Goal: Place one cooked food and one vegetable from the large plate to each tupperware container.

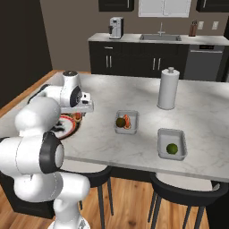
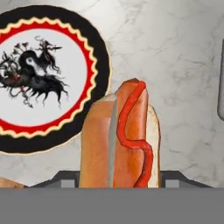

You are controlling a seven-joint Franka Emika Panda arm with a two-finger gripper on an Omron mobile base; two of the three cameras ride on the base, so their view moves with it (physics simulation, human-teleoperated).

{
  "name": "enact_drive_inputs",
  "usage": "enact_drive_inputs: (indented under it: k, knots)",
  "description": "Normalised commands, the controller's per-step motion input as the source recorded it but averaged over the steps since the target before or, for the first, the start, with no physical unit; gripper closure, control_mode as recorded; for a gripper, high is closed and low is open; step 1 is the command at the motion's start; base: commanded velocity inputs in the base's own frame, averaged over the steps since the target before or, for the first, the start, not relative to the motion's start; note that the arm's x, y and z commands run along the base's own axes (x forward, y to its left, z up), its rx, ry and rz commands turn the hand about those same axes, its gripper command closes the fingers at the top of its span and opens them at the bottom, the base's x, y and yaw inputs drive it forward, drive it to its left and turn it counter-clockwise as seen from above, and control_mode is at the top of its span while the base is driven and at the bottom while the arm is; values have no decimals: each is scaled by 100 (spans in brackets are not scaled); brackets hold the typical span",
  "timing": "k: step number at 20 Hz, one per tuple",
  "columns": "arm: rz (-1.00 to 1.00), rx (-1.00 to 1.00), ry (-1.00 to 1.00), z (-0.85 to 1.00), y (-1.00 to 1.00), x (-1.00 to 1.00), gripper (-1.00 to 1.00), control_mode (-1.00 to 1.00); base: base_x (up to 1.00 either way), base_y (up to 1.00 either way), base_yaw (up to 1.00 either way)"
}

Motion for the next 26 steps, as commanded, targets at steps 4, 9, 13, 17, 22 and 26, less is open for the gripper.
enact_drive_inputs:
  k: [4, 9, 13, 17, 22, 26]
  knots:
    - [31, -17, 5, 30, -100, -18, 100, -100, 0, 0, 0]
    - [22, -27, 1, 15, -100, -15, 100, -100, 0, 0, 0]
    - [17, -1, -1, 0, -100, -7, 100, -100, 0, 0, 0]
    - [9, 6, -1, 0, -100, -7, 100, -100, 0, 0, 0]
    - [0, 9, 0, 0, -100, 0, 100, -100, 0, 0, 0]
    - [0, 7, 0, 0, -100, 0, 100, -100, 0, 0, 0]
